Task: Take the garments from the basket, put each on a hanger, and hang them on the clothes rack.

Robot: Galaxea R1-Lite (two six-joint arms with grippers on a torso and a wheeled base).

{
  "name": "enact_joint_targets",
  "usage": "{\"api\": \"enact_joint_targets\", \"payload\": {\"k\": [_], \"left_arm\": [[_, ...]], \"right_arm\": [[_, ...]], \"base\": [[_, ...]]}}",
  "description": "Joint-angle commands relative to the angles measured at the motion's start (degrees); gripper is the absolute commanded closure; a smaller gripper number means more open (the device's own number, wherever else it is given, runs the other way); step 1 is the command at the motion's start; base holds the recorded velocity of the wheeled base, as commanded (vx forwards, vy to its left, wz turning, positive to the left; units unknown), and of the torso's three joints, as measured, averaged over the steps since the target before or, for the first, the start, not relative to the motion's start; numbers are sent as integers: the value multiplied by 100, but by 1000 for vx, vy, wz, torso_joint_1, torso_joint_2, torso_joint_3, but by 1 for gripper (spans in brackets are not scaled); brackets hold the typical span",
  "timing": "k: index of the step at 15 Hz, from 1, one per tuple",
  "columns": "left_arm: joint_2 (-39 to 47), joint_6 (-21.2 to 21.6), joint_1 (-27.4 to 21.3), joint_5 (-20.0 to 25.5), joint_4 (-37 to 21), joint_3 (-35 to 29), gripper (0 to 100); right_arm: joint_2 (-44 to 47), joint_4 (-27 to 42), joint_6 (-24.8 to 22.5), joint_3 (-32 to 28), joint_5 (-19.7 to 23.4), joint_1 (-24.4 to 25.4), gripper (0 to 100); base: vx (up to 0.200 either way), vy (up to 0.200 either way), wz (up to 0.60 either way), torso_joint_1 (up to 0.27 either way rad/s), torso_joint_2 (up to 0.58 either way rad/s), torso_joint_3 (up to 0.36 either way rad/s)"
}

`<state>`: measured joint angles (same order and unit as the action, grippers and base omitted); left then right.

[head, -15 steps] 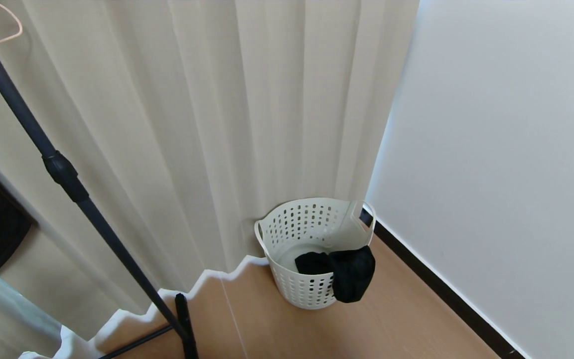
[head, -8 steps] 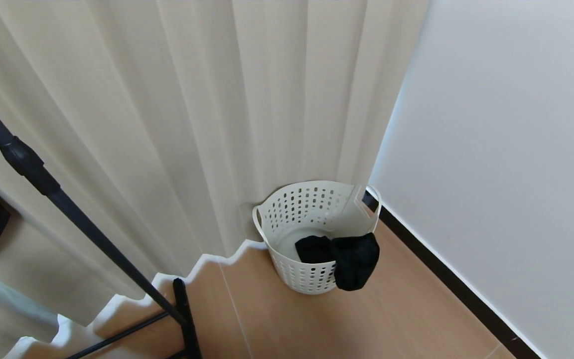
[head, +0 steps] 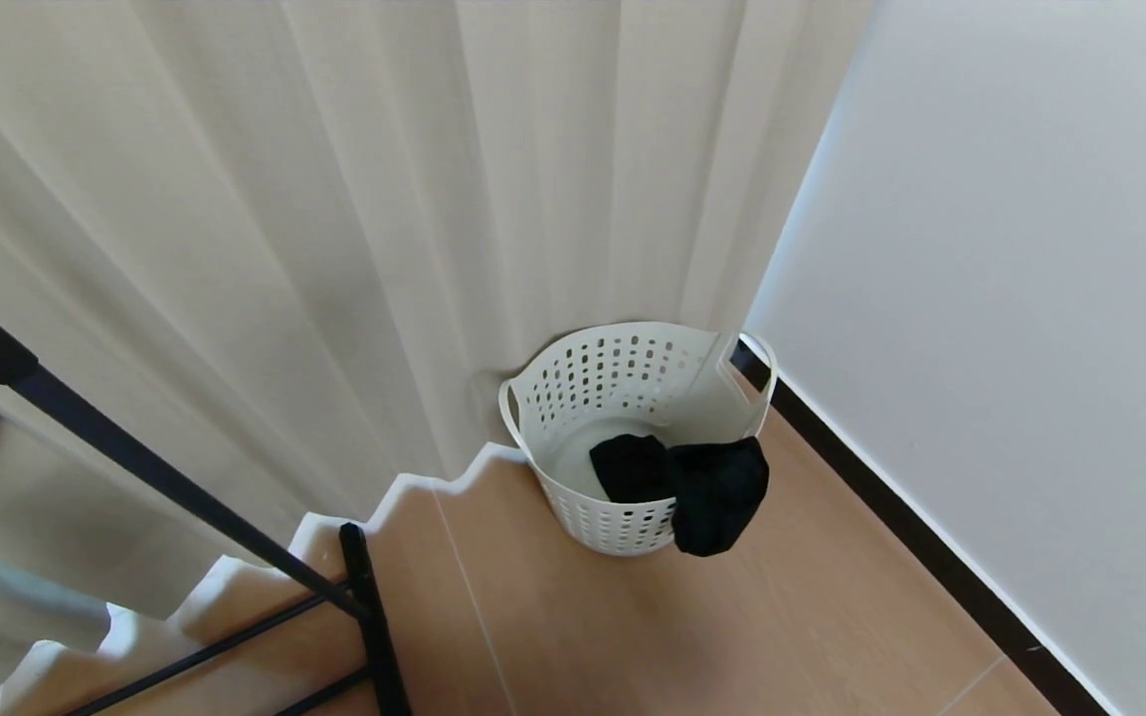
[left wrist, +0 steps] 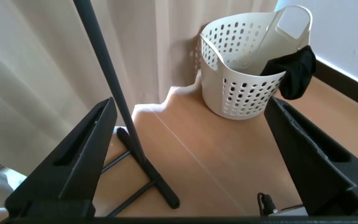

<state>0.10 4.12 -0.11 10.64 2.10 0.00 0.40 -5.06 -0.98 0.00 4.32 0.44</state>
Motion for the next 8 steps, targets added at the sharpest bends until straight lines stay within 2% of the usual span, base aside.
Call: {"api": "enact_joint_targets", "payload": {"k": [1,8], "left_arm": [[8,1,2,-1,1,0,0],[8,-17,2,-10,1,0,0]], "right_arm": [[-5,31,-8,0,8,9,0],[-5,40,18,0,-1,0,0]], "base": [[0,0,0,7,17,-207],[0,0,0,3,5,-196]]}}
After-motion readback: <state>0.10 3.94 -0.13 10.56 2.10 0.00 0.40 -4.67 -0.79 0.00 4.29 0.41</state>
